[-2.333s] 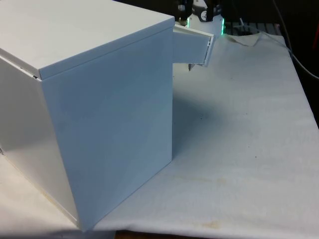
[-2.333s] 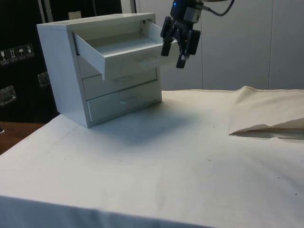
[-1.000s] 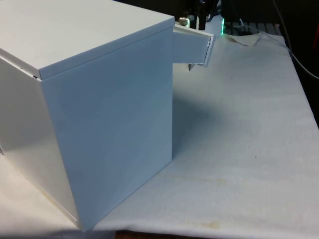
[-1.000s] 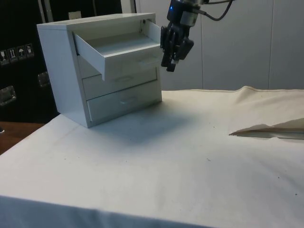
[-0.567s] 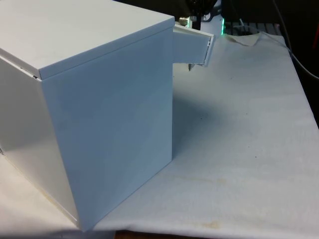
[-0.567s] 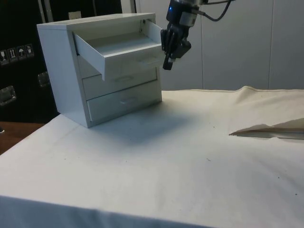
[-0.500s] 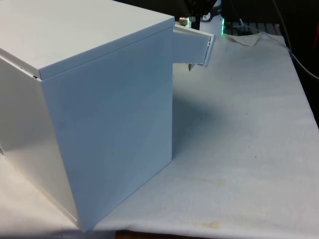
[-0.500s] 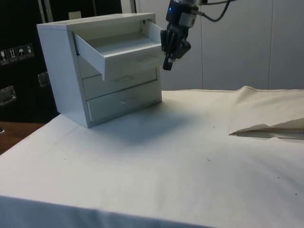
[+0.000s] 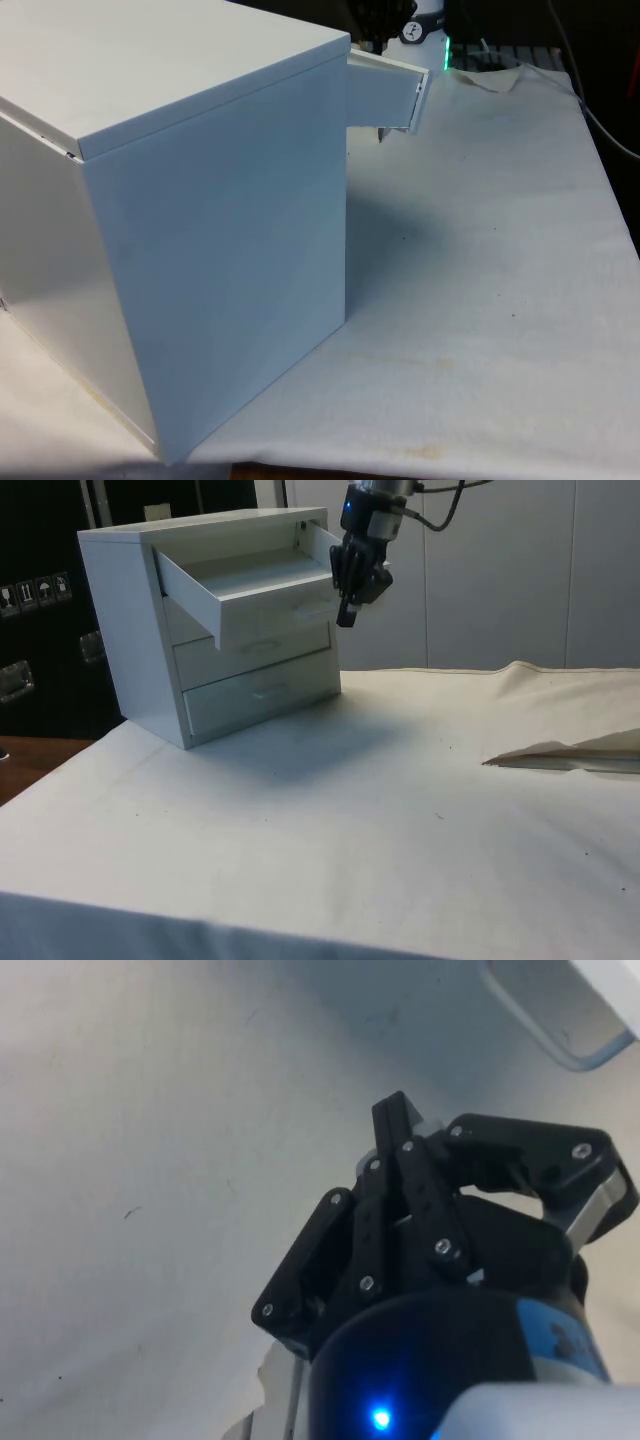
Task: Open the drawer, then close it.
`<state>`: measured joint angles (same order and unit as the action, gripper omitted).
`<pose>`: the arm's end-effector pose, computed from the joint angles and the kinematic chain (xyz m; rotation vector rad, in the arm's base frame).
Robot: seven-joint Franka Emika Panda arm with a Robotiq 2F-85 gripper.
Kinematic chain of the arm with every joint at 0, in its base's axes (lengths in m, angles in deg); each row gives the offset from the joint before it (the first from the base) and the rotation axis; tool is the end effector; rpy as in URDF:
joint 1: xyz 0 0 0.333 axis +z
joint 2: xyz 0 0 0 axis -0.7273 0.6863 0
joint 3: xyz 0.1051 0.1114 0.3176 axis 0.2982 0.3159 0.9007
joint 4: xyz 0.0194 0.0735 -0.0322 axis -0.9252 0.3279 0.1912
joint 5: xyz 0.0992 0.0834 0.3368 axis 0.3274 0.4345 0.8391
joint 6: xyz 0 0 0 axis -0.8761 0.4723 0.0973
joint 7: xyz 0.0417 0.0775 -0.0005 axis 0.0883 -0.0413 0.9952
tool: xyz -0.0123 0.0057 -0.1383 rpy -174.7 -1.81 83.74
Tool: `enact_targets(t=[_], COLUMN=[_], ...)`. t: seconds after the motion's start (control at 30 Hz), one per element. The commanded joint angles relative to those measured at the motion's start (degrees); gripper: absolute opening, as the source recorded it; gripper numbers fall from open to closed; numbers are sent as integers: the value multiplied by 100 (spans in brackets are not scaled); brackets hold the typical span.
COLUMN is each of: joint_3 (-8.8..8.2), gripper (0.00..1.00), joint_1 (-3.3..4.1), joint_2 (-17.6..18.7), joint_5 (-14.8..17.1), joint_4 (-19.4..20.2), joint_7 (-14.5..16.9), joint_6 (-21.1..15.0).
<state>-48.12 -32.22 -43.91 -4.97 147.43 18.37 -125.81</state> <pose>0.3979 -0.0441 0.3852 2.7084 1.1472 0.4659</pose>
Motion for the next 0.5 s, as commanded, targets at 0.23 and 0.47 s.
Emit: enact_targets(t=[0.23, 0.47], joint_3=[52, 57], gripper=[0, 0], joint_1=[-120, -160], joint_2=[80, 86], joint_5=[-281, -579], joint_4=[-80, -103], joint_7=[6, -34], joint_6=[-86, -86])
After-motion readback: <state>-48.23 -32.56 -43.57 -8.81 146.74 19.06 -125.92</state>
